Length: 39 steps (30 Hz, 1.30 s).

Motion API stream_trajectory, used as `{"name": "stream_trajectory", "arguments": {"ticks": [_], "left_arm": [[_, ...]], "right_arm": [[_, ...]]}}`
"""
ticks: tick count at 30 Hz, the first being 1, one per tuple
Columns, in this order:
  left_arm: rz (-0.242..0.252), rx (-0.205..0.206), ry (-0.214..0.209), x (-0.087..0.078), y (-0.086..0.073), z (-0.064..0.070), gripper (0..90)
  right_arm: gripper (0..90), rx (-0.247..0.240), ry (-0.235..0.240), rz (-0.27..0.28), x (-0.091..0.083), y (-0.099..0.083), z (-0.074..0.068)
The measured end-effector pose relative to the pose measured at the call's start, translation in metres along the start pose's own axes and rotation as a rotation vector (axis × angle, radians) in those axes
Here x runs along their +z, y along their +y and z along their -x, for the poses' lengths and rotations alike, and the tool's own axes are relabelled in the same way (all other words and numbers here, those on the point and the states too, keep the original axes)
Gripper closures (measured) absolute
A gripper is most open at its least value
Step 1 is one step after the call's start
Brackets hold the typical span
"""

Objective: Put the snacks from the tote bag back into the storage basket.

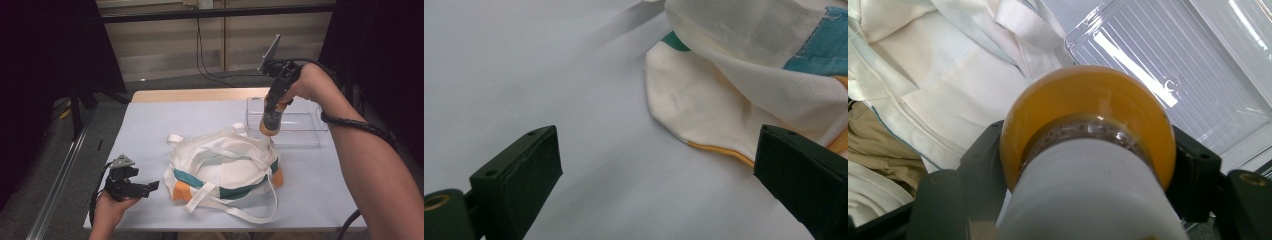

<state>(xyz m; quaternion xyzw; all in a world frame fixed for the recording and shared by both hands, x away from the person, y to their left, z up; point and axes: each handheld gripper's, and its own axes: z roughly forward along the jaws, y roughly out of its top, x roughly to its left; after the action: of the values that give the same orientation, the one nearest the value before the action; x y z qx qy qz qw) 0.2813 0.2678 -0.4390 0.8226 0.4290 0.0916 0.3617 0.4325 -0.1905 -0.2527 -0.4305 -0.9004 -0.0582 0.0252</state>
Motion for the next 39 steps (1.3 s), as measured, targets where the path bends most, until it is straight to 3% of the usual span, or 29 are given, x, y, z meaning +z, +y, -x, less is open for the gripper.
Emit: {"name": "stream_trajectory", "arguments": {"ticks": [21,26,39], "left_arm": [[0.005,-0.015,-0.001,0.001,-0.001,0.001,4.8],[-0.013,0.011,0.005,0.001,-0.001,0.001,4.8],[-0.007,0.002,0.009,0.000,-0.002,0.001,4.8]], "right_arm": [[30.2,0.024,-0.003,-0.003,0.008,0.008,0.015],[30.2,0.030,-0.008,0.002,0.008,0.010,0.018],[30.2,0.041,-0.011,-0.004,0.011,0.016,0.025]]}}
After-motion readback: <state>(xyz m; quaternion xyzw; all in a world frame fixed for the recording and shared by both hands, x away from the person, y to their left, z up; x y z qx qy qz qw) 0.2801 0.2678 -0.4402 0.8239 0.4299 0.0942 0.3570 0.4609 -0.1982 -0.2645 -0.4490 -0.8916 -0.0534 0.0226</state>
